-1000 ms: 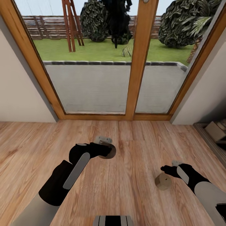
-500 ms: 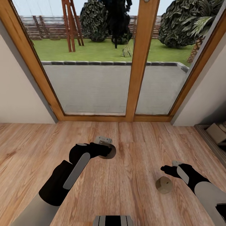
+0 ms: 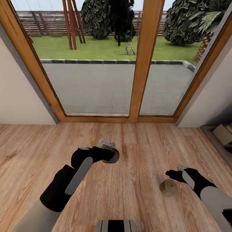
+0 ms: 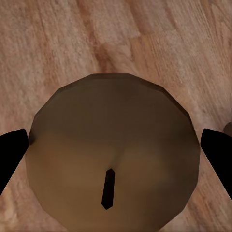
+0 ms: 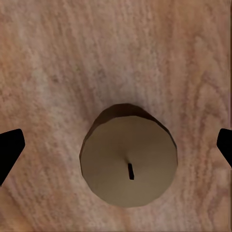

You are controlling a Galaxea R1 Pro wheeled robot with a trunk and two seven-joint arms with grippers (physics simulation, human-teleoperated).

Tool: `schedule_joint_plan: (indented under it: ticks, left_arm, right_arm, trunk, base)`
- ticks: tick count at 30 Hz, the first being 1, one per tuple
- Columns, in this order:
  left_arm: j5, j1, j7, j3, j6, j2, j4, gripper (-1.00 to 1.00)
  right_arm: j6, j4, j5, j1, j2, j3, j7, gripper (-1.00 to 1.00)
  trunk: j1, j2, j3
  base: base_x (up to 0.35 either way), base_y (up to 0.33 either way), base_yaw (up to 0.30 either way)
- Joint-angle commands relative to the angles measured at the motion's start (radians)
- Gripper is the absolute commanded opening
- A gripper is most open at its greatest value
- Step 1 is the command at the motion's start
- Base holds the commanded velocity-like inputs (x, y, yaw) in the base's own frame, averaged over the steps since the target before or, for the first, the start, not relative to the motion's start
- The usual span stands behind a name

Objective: Place each of the two pumpkins and all three candles from the living room inside a cabinet in the living room (use any cabinet), then make sure every cabinet is closed, and position the cauldron so it is next to a table in the living room.

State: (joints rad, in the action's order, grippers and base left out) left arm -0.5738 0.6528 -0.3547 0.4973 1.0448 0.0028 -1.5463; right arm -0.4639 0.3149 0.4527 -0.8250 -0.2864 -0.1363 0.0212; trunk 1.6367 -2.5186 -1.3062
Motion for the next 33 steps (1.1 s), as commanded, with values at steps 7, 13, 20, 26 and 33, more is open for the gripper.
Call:
schedule_joint_plan:
  ticks: [7,13,20,26,33]
  left_arm:
    - [-0.015,-0.005,-0.01,0.0,0.002,0.003,-0.036,-1.0]
    - [-0.019,-0.007,-0.003,0.001,0.002,0.003,-0.043,-1.0]
    - [-0.139,-0.007,0.031,0.002,0.002,0.008,-0.044,-1.0]
    - [-0.268,-0.007,0.039,0.002,0.002,0.109,-0.044,-1.0]
    - [-0.287,-0.007,0.041,0.004,0.002,0.139,-0.044,-1.0]
  right_arm:
    - [-0.004,-0.001,0.001,0.0,-0.006,-0.006,0.002,1.0]
    - [-0.004,-0.01,0.002,0.0,-0.006,-0.005,0.002,1.0]
    - [-0.004,-0.011,0.001,0.0,-0.004,-0.005,0.002,1.0]
    - [-0.004,-0.011,0.001,0.0,0.001,-0.006,0.002,1.0]
    - [-0.004,-0.011,0.0,0.0,0.003,-0.007,0.002,1.0]
  trunk:
    - [0.0,0.0,-0.001]
    - [0.0,0.0,-0.001]
    - [0.0,-0.001,-0.005]
    - [0.002,-0.001,-0.016]
    - [0.002,-0.001,-0.016]
  base:
    - [0.0,0.0,0.0]
    - [0.0,0.0,0.0]
    - [0.0,0.0,0.0]
    - [0.0,0.0,0.0]
    - [0.0,0.0,0.0]
